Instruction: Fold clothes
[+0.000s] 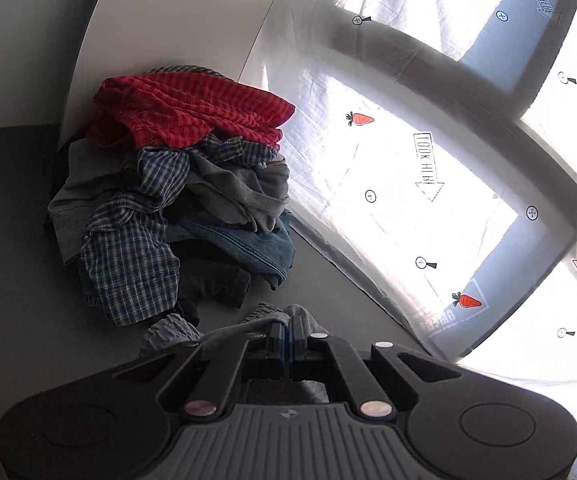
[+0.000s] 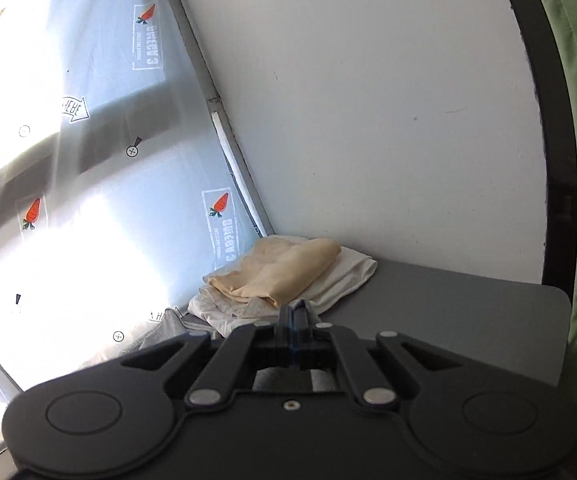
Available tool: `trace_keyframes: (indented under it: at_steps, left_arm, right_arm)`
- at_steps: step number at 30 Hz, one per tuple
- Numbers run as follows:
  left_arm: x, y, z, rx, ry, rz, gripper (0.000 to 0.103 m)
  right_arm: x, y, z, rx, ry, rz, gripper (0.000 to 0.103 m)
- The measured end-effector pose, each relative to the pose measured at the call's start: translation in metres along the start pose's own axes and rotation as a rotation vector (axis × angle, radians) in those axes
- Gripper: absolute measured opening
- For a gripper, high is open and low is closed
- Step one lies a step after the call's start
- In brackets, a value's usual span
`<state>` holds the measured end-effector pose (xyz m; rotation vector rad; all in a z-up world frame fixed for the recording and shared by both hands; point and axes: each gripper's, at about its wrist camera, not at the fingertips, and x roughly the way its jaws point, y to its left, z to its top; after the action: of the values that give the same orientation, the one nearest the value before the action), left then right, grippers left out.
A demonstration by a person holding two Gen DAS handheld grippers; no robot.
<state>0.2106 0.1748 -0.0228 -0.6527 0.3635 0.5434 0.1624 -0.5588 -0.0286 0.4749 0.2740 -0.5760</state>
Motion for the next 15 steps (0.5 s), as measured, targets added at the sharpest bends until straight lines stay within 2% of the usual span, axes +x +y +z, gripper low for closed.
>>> trace_keyframes:
  at_steps: [8, 15]
  left_arm:
    - [0.026, -0.009, -0.001, -0.015, 0.019, 0.047, 0.001]
    - [0.063, -0.023, 0.004, -0.011, 0.007, 0.079, 0.001]
  right_arm:
    - [0.045, 0.030, 0.001, -0.032, 0.033, 0.036, 0.000]
    - [0.105, 0.080, -0.001, -0.100, 0.051, 0.058, 0.000]
